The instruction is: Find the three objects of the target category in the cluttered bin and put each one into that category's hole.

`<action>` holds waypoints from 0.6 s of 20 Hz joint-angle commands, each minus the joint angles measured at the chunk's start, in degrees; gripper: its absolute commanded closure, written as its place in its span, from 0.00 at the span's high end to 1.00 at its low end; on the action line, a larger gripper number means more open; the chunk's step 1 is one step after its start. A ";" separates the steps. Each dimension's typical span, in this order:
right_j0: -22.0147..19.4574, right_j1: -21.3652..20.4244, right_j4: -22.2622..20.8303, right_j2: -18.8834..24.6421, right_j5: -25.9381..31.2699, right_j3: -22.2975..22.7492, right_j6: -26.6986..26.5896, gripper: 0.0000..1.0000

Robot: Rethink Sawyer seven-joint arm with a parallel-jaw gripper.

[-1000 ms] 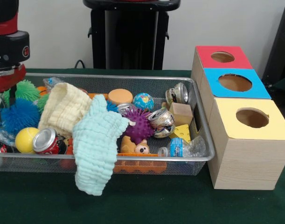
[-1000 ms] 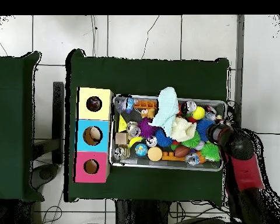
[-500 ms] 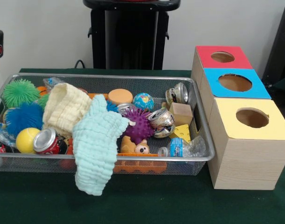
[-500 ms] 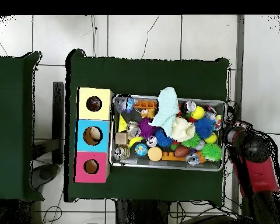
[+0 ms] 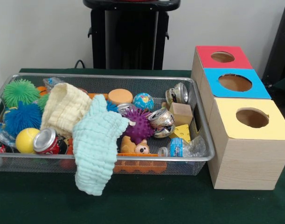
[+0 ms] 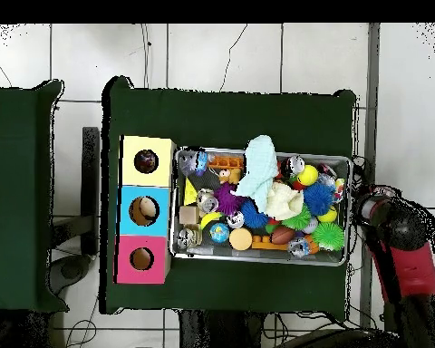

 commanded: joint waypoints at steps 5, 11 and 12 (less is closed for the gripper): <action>-0.50 1.80 -1.98 4.59 5.82 -2.08 3.61 1.00; 5.76 -1.61 -0.36 -1.36 14.29 -1.06 10.48 1.00; 6.15 -1.78 -0.33 -1.87 14.98 -1.14 10.85 1.00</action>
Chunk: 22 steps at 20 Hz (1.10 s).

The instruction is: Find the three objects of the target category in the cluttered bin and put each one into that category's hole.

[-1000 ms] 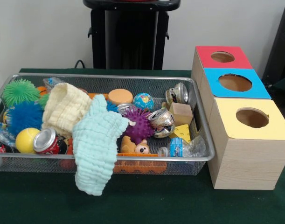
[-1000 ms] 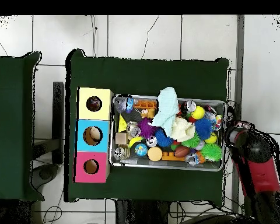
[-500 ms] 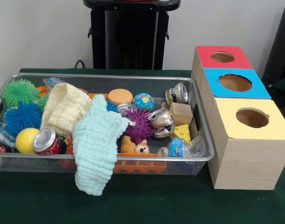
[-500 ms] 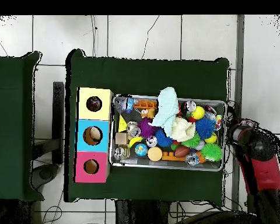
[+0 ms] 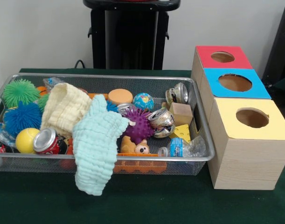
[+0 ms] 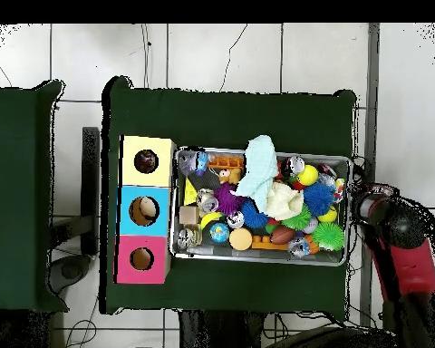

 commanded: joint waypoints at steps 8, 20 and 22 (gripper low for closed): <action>6.39 -2.16 1.25 -1.74 14.85 -0.70 12.04 1.00; 4.76 1.73 2.08 0.62 10.67 -3.94 7.49 1.00; 2.71 3.32 0.93 2.06 11.18 -6.16 4.23 1.00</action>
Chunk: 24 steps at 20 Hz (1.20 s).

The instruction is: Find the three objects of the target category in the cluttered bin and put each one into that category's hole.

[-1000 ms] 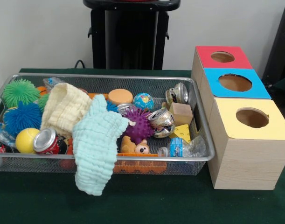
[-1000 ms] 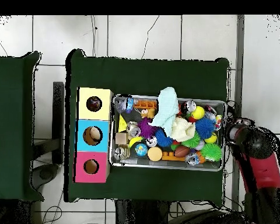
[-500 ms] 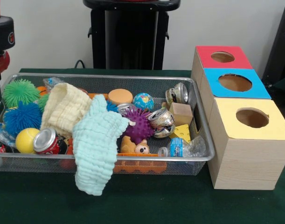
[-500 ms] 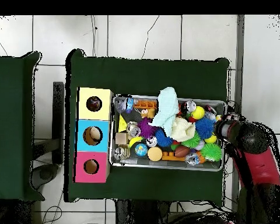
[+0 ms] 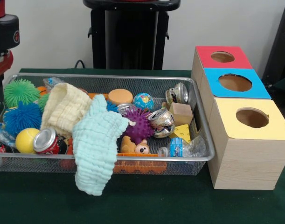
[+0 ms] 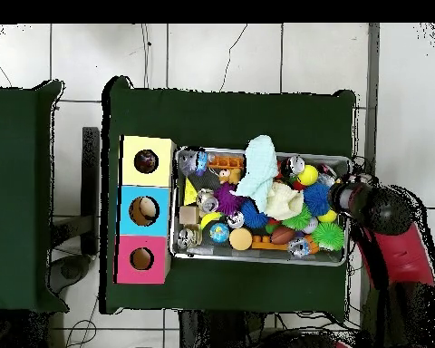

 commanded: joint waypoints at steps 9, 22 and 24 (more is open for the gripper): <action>-4.94 3.51 -12.72 7.02 4.24 -6.21 -8.49 1.00; -5.35 1.15 -19.34 10.81 8.06 -6.05 -4.60 1.00; -5.66 1.00 -19.91 11.23 8.83 -6.38 -4.69 1.00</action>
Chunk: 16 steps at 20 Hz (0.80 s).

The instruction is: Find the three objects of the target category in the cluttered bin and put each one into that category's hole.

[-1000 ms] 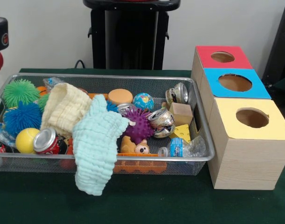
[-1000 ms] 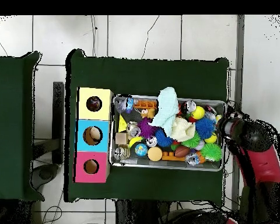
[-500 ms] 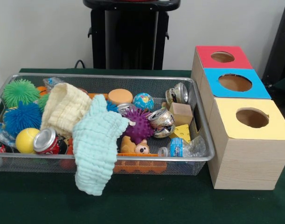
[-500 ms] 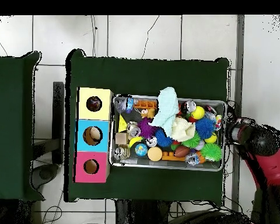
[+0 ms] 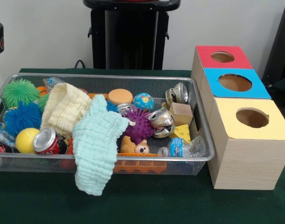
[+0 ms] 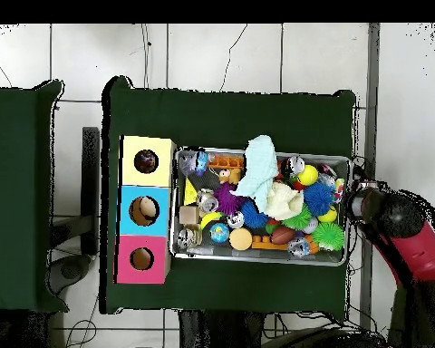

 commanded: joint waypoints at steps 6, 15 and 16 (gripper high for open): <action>-0.43 -0.67 -6.28 9.29 7.53 -1.19 -6.25 1.00; 1.77 -2.58 -8.00 9.12 7.68 0.68 -2.85 1.00; 1.72 -2.78 -7.97 9.48 7.86 0.94 -2.69 1.00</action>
